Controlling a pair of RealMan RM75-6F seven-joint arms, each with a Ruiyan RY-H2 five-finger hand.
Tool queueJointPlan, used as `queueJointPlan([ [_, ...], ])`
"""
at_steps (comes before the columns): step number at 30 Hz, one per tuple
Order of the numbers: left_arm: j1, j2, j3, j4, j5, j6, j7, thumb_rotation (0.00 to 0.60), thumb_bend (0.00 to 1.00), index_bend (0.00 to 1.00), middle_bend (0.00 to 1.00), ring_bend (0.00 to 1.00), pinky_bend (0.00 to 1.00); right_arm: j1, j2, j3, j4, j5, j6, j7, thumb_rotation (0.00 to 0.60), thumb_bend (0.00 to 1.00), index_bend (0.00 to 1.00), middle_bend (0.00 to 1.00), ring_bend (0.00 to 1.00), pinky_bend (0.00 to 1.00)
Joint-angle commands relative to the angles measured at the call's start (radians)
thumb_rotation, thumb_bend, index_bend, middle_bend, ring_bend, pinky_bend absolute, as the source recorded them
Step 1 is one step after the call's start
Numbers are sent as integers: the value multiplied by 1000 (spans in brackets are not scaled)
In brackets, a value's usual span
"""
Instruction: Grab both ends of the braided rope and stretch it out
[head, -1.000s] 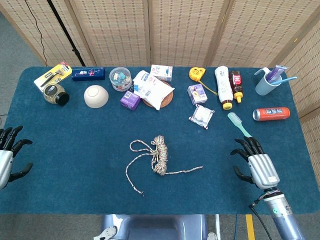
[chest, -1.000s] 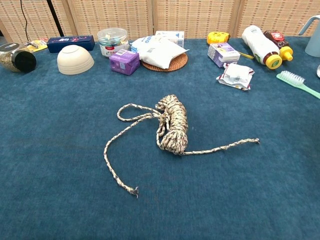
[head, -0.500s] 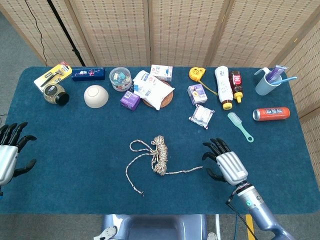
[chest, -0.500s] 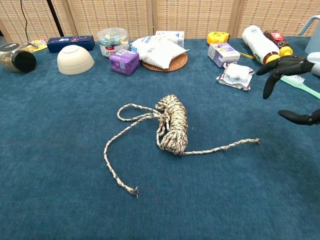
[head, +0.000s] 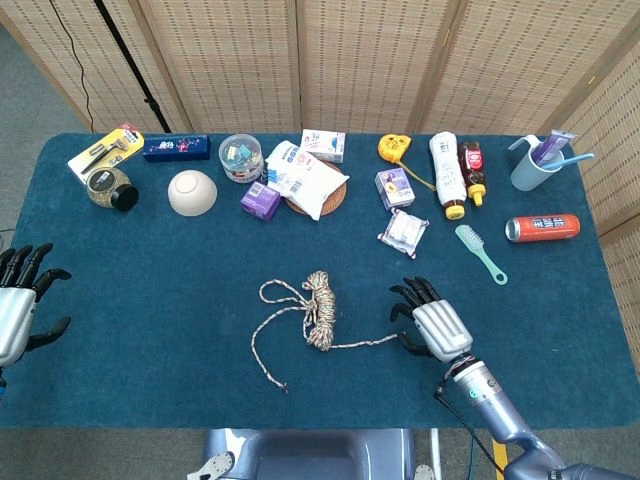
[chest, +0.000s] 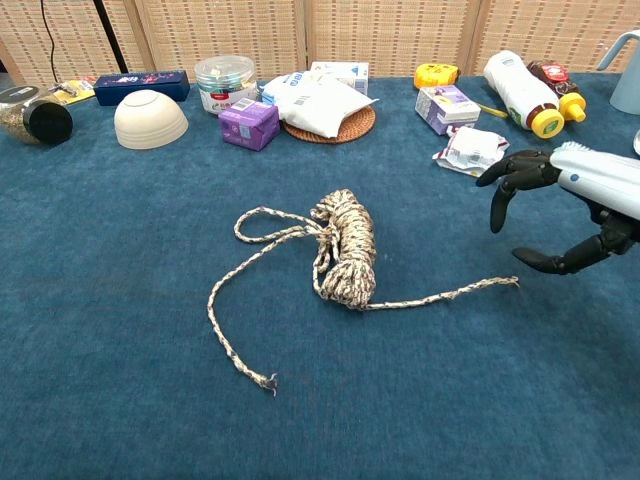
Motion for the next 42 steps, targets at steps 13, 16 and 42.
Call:
queueJointPlan([
  [13, -20, 0, -14, -2, -26, -8, 14, 600, 215, 319, 87, 0, 0, 11, -76, -34, 117, 20, -23, 39, 600, 411, 473, 175, 33, 0],
  [16, -24, 2, -16, -6, -31, -10, 17, 600, 215, 319, 87, 0, 0, 11, -86, -39, 132, 20, -22, 47, 600, 411, 476, 176, 33, 0],
  [42, -26, 3, -7, -10, -37, -2, 19, 600, 215, 319, 76, 0, 0, 27, -122, -48, 185, 32, -25, 68, 600, 411, 516, 196, 47, 0],
])
